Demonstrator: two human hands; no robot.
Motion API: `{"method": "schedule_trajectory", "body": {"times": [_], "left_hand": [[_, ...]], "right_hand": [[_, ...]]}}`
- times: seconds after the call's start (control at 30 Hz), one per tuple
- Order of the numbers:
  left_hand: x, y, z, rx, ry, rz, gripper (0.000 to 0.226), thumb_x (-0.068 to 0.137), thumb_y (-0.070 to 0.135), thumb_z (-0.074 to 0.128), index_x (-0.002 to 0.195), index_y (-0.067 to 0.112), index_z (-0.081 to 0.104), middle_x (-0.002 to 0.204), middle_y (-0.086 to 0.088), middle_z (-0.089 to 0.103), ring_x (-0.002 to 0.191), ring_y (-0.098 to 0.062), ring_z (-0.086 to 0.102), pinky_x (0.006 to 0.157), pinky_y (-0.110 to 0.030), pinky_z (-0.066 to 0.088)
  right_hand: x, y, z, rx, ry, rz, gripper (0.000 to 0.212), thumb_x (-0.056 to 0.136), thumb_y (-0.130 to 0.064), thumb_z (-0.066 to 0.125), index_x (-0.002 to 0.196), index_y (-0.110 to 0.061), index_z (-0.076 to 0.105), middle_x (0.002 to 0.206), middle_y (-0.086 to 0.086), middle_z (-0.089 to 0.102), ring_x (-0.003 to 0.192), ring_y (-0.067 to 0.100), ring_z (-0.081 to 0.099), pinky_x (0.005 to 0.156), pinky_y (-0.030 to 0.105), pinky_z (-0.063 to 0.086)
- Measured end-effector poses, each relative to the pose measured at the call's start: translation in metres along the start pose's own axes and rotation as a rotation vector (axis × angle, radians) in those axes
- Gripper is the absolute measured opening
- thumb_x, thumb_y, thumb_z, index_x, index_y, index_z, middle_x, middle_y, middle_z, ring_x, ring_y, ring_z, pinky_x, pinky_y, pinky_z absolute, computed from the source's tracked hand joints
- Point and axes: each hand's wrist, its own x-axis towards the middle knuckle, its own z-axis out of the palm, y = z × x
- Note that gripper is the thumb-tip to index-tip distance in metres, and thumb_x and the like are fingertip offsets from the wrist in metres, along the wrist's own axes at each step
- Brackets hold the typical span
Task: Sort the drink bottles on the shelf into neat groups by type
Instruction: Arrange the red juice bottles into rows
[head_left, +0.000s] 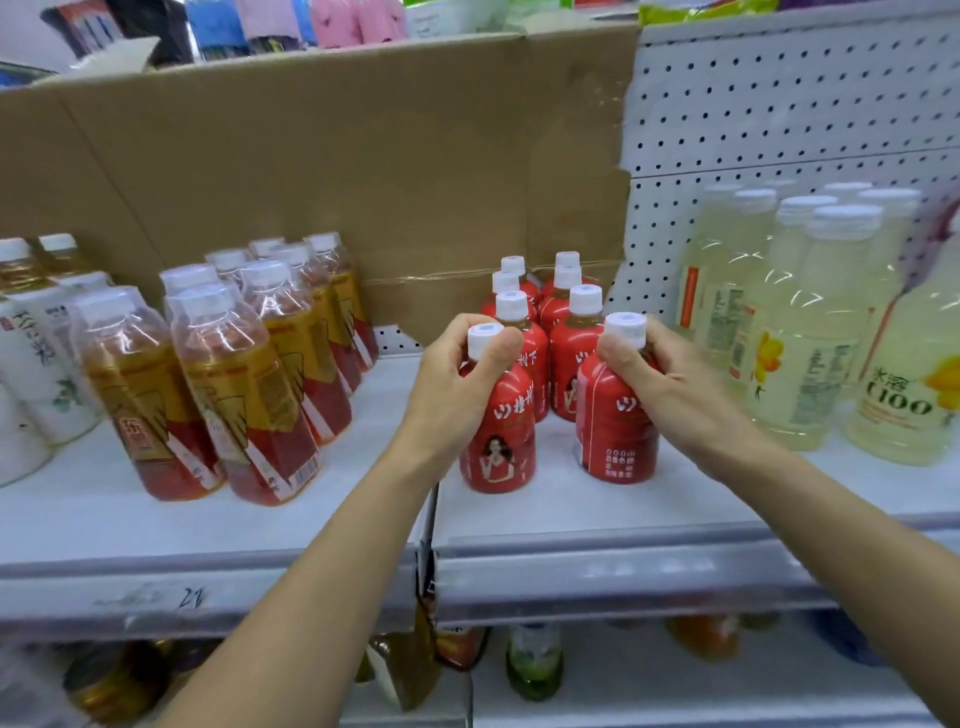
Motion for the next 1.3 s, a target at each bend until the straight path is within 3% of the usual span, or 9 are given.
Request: {"method": "schedule_trajectory", "body": {"times": [0.13, 0.23, 0.43, 0.53, 0.63, 0.73, 0.9, 1.0, 1.3], "left_hand": [[0.002, 0.003, 0.004, 0.043, -0.054, -0.005, 0.011, 0.096, 0.035, 0.056, 0.096, 0.025, 0.059, 0.083, 0.012, 0.067, 0.074, 0.002, 0.067, 0.064, -0.016, 0.053], [0.006, 0.005, -0.004, 0.105, -0.107, -0.038, 0.017, 0.092, 0.043, 0.057, 0.099, 0.029, 0.063, 0.09, 0.011, 0.071, 0.083, -0.001, 0.069, 0.073, -0.018, 0.055], [0.011, 0.009, -0.012, 0.162, -0.175, -0.095, 0.022, 0.098, 0.037, 0.056, 0.112, 0.023, 0.064, 0.109, -0.001, 0.072, 0.101, -0.015, 0.069, 0.087, -0.028, 0.057], [0.011, 0.008, -0.013, 0.162, -0.161, -0.07, 0.023, 0.098, 0.032, 0.058, 0.119, 0.022, 0.06, 0.112, 0.003, 0.069, 0.102, -0.011, 0.068, 0.083, -0.024, 0.056], [0.007, 0.005, -0.013, 0.223, -0.092, -0.009, 0.024, 0.096, 0.03, 0.063, 0.119, 0.026, 0.057, 0.112, 0.009, 0.066, 0.102, -0.008, 0.065, 0.081, -0.023, 0.057], [0.008, 0.007, -0.015, 0.258, -0.062, 0.011, 0.029, 0.094, 0.028, 0.065, 0.123, 0.025, 0.06, 0.112, 0.013, 0.065, 0.102, -0.008, 0.065, 0.08, -0.022, 0.057], [0.014, 0.018, -0.019, 0.257, -0.161, -0.005, 0.029, 0.096, 0.019, 0.062, 0.125, 0.024, 0.06, 0.111, 0.012, 0.064, 0.092, 0.008, 0.064, 0.071, -0.011, 0.052], [0.014, 0.022, -0.02, 0.272, -0.203, -0.01, 0.028, 0.098, 0.018, 0.059, 0.124, 0.027, 0.057, 0.111, 0.017, 0.061, 0.093, 0.007, 0.063, 0.069, -0.01, 0.051], [0.005, 0.016, -0.006, 0.263, -0.098, 0.023, 0.035, 0.097, 0.016, 0.062, 0.131, 0.024, 0.058, 0.116, 0.009, 0.064, 0.093, 0.009, 0.064, 0.075, -0.012, 0.053]], "right_hand": [[0.002, -0.001, -0.005, -0.024, -0.083, 0.025, 0.027, 0.1, -0.039, 0.046, 0.115, -0.021, 0.061, 0.104, -0.006, 0.068, 0.09, -0.004, 0.062, 0.073, 0.009, 0.046], [0.003, -0.003, -0.013, -0.028, -0.126, 0.013, 0.017, 0.098, -0.033, 0.053, 0.11, -0.028, 0.064, 0.101, -0.009, 0.07, 0.084, -0.008, 0.063, 0.07, 0.006, 0.047], [0.008, -0.002, -0.011, -0.106, -0.059, -0.001, 0.018, 0.089, -0.041, 0.064, 0.103, -0.03, 0.067, 0.099, 0.006, 0.069, 0.091, 0.022, 0.065, 0.073, 0.025, 0.052], [0.009, -0.005, -0.01, -0.112, -0.077, -0.001, 0.021, 0.089, -0.042, 0.064, 0.105, -0.029, 0.065, 0.099, 0.003, 0.068, 0.088, 0.015, 0.065, 0.069, 0.016, 0.051], [0.008, -0.003, -0.014, -0.102, -0.138, 0.009, 0.022, 0.094, -0.039, 0.059, 0.113, -0.027, 0.062, 0.109, 0.008, 0.067, 0.1, 0.019, 0.064, 0.079, 0.024, 0.051], [0.004, -0.001, -0.015, -0.082, -0.174, 0.013, 0.02, 0.096, -0.035, 0.056, 0.116, -0.031, 0.059, 0.11, 0.01, 0.065, 0.1, 0.016, 0.063, 0.079, 0.021, 0.048], [0.007, -0.003, -0.008, -0.123, -0.129, 0.007, 0.02, 0.096, -0.036, 0.058, 0.114, -0.028, 0.06, 0.104, 0.006, 0.064, 0.092, 0.01, 0.061, 0.072, 0.019, 0.046], [0.008, -0.002, -0.005, -0.101, -0.139, 0.027, 0.023, 0.096, -0.038, 0.057, 0.117, -0.03, 0.058, 0.106, 0.001, 0.065, 0.099, 0.01, 0.061, 0.074, 0.02, 0.046], [-0.01, 0.007, -0.01, -0.149, -0.017, 0.016, 0.034, 0.098, -0.037, 0.054, 0.13, -0.028, 0.05, 0.111, -0.008, 0.057, 0.1, 0.008, 0.058, 0.081, 0.023, 0.047]]}}
